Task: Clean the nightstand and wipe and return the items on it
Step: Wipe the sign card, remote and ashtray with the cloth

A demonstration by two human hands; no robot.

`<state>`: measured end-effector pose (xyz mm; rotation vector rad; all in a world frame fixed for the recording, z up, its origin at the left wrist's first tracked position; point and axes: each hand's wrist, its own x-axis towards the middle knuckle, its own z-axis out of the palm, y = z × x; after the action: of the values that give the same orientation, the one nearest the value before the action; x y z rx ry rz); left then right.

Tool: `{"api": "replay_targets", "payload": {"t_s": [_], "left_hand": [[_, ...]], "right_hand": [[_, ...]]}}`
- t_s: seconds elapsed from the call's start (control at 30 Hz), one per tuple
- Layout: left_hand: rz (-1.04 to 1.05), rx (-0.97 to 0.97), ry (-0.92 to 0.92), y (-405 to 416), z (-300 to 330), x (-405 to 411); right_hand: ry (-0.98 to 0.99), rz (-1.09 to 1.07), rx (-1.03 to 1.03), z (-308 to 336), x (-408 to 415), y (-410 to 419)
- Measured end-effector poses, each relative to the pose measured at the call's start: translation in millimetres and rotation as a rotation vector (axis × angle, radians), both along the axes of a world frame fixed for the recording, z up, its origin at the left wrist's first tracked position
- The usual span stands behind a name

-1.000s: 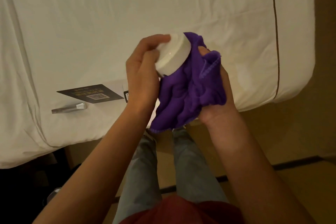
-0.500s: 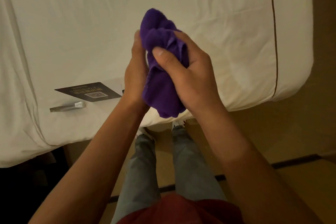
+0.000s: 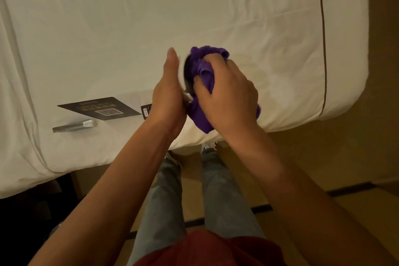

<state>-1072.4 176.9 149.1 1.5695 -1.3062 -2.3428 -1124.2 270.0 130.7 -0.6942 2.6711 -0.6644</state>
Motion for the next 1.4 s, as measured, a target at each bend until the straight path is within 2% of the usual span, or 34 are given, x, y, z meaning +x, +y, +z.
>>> {"api": "replay_targets", "payload": {"t_s": [0.07, 0.17, 0.27, 0.37, 0.43, 0.5, 0.6, 0.63, 0.77, 0.9, 0.97, 1.1, 1.2, 1.4], "left_hand": [[-0.096, -0.048, 0.033, -2.0, 3.0, -3.0], [-0.255, -0.156, 0.021, -9.7, 2.7, -3.4], [-0.374, -0.104, 0.117, -19.7, -9.5, -1.4], [-0.409, -0.151, 0.117, -24.4, -23.3, -3.5], [-0.338, -0.142, 0.063, -26.1, -34.4, -0.8], [-0.269, -0.037, 0.058, -28.6, -45.7, 3.4], [-0.23, -0.015, 0.032, -28.2, -63.1, 9.6], [-0.243, -0.068, 0.007, -25.8, -69.3, 10.4], [-0.389, -0.482, -0.148, -13.8, -97.0, 8.9], [-0.701, -0.628, -0.287, -6.7, -134.3, -1.9], [-0.84, -0.661, -0.29, -4.9, -148.4, -8.1], [-0.91, -0.775, -0.195, 2.0, -161.0, -16.9], [-0.957, -0.851, -0.214, 6.1, -170.5, -23.2], [-1.018, -0.829, -0.207, 17.8, -184.3, -23.2]], "right_hand": [[-0.053, -0.133, -0.196, -4.0, 7.1, 1.9], [-0.426, -0.187, -0.484, -6.5, -2.0, 11.5], [-0.798, 0.0, -0.503, -6.5, -17.7, 23.9], [-0.945, 0.131, -0.46, -7.9, -33.2, 34.3], [-1.005, 0.236, -0.345, -10.5, -41.3, 44.2], [-1.012, 0.235, -0.294, -18.6, -43.6, 57.6], [-0.95, -0.005, -0.385, -33.2, -43.1, 79.4], [-0.923, -0.078, -0.403, -36.9, -43.7, 85.8], [-0.868, -0.267, -0.405, -42.6, -52.1, 102.9], [-0.839, -0.289, -0.369, -45.9, -58.5, 108.1], [-0.829, -0.288, -0.358, -48.2, -61.2, 108.2], [-0.813, -0.303, -0.37, -53.2, -65.2, 112.1], [-0.811, -0.304, -0.374, -55.8, -65.2, 115.8], [-0.832, -0.323, -0.363, -62.1, -67.2, 120.7]]}}
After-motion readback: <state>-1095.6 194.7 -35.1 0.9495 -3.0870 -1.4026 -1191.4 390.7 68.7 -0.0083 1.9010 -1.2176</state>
